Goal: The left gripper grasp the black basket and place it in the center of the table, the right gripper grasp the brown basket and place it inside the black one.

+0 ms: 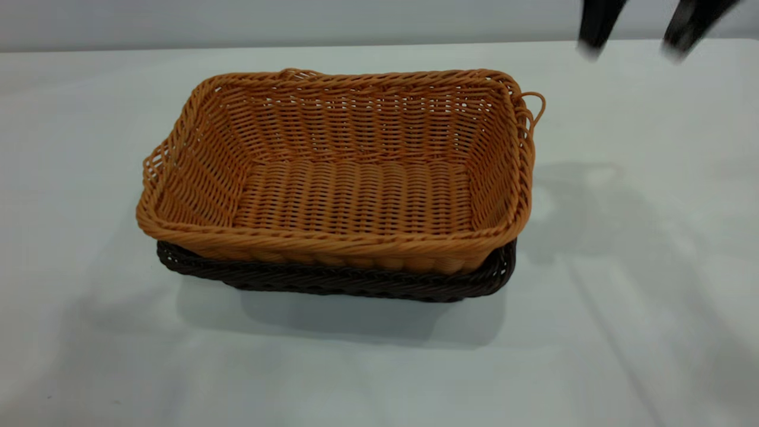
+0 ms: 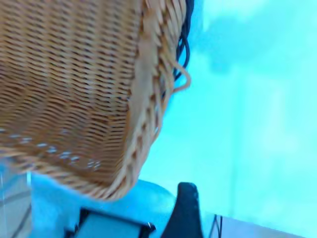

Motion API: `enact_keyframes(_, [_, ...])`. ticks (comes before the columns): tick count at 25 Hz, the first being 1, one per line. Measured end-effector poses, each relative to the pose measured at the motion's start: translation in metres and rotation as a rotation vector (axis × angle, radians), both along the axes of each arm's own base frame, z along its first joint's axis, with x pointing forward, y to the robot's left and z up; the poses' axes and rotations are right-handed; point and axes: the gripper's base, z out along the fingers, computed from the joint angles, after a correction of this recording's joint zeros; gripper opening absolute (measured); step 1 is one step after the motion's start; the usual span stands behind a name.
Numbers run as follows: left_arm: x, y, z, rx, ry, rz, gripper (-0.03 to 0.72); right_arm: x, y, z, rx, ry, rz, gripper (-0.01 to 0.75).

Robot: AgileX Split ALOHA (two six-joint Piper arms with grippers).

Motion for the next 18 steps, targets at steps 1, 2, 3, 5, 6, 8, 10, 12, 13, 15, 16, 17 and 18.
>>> enact_keyframes(1, [-0.009,0.006,0.000,0.006,0.036,0.043,0.435,-0.009,-0.002,0.024,0.016,-0.059,-0.005,0.581])
enact_keyframes(2, [-0.018,0.013,0.000,0.007,0.081,0.094,0.435,-0.021,-0.005,0.047,0.032,-0.116,-0.011,0.581])
enact_keyframes(3, [-0.025,0.019,-0.001,0.023,0.123,0.147,0.435,-0.034,-0.009,0.069,0.047,-0.172,-0.015,0.580])
enact_keyframes(5, [-0.031,0.028,0.003,-0.010,0.111,0.270,0.435,-0.062,-0.015,0.103,0.075,-0.263,-0.026,0.575])
enact_keyframes(6, [-0.032,0.033,0.003,-0.012,0.101,0.324,0.435,-0.078,-0.020,0.118,0.087,-0.307,-0.031,0.571])
enact_keyframes(8, [-0.034,0.040,-0.002,-0.022,0.105,0.428,0.435,-0.108,-0.028,0.139,0.097,-0.379,-0.031,0.567])
enact_keyframes(10, [-0.036,0.044,-0.013,-0.021,0.129,0.482,0.435,-0.141,-0.038,0.153,0.097,-0.451,-0.031,0.564])
enact_keyframes(12, [-0.037,0.045,-0.030,-0.001,0.177,0.501,0.435,-0.170,-0.048,0.151,0.074,-0.481,-0.037,0.563])
enact_keyframes(13, [-0.037,0.045,-0.039,0.011,0.201,0.503,0.435,-0.185,-0.053,0.150,0.063,-0.497,-0.037,0.563])
enact_keyframes(15, [-0.037,0.043,-0.063,0.041,0.280,0.507,0.435,-0.207,-0.062,0.134,0.031,-0.488,-0.051,0.563])
enact_keyframes(16, [-0.037,0.041,-0.073,0.045,0.319,0.515,0.435,-0.217,-0.066,0.127,0.017,-0.490,-0.058,0.563])
enact_keyframes(17, [-0.038,0.040,-0.085,0.049,0.367,0.522,0.435,-0.227,-0.069,0.116,0.004,-0.478,-0.062,0.563])
enact_keyframes(18, [-0.039,0.039,-0.096,0.047,0.413,0.535,0.435,-0.233,-0.072,0.103,-0.013,-0.460,-0.067,0.563])
